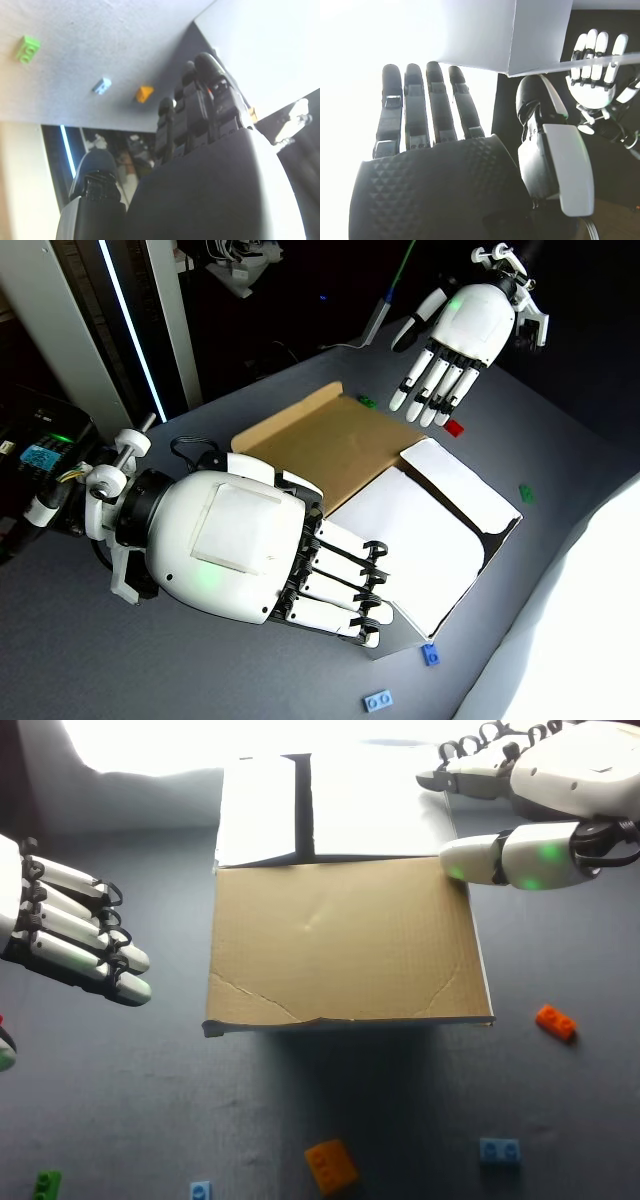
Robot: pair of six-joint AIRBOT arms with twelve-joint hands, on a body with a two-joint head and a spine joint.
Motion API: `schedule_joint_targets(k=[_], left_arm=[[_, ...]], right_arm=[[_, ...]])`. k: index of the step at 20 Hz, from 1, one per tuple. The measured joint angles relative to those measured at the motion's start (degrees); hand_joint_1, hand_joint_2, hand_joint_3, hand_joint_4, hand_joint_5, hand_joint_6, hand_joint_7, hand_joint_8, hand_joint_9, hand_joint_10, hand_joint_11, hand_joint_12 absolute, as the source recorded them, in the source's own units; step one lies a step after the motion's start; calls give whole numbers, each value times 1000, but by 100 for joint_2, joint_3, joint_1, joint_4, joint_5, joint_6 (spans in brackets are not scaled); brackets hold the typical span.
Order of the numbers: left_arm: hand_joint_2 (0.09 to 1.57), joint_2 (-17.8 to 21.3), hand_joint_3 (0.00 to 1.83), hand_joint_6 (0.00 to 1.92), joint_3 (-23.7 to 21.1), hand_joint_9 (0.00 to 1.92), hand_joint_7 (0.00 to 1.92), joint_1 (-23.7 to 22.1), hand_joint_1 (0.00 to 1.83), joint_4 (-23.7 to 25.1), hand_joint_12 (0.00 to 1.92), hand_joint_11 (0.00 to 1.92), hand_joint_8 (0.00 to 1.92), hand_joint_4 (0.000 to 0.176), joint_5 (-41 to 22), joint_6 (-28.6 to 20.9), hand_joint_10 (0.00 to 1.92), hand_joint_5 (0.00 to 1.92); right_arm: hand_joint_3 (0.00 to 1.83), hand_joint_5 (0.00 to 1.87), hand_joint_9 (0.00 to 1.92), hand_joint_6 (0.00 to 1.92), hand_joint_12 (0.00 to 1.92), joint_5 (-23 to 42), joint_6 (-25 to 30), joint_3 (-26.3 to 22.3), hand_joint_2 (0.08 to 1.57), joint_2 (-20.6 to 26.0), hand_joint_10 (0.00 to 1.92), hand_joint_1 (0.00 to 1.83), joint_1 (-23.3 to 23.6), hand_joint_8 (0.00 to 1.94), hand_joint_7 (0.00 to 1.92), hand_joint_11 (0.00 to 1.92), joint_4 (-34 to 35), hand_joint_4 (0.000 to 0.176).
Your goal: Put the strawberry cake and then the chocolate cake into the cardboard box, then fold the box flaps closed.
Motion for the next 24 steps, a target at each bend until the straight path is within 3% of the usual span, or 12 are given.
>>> schedule_joint_targets(k=[7,10,13,16,21,24], left_arm=[[1314,0,1,3,-350,317,215,417,0,-345,1041,0,10,62,240,144,12,140],[1314,0,1,7,-525,316,224,621,0,-540,1031,0,6,63,367,190,8,160],[1312,7,0,3,-721,329,242,717,0,-656,1106,0,6,64,466,232,8,154],[1311,7,0,9,-944,307,234,767,0,-833,1093,0,0,67,579,243,0,177],[1320,7,1,9,-1290,285,232,870,0,-1040,1098,0,1,73,728,240,2,211],[1313,7,0,0,-1471,306,220,1084,0,-1062,1125,0,0,74,831,286,10,189]], right_arm=[[0,171,192,5,638,181,11,-13,1317,402,3,0,42,2,214,0,1001,0],[2,174,196,8,516,385,28,-59,1335,673,11,0,-107,5,207,0,1648,0],[2,213,222,17,633,466,109,-195,1338,1043,16,0,-450,6,235,0,1770,0],[0,192,224,6,645,339,116,-278,1326,1329,15,0,-476,0,220,0,2057,0],[0,210,239,10,702,164,116,-291,1315,1353,18,0,-476,6,222,0,2184,0],[0,189,214,1,640,155,116,-317,1309,1353,5,0,-476,2,205,0,2186,0]])
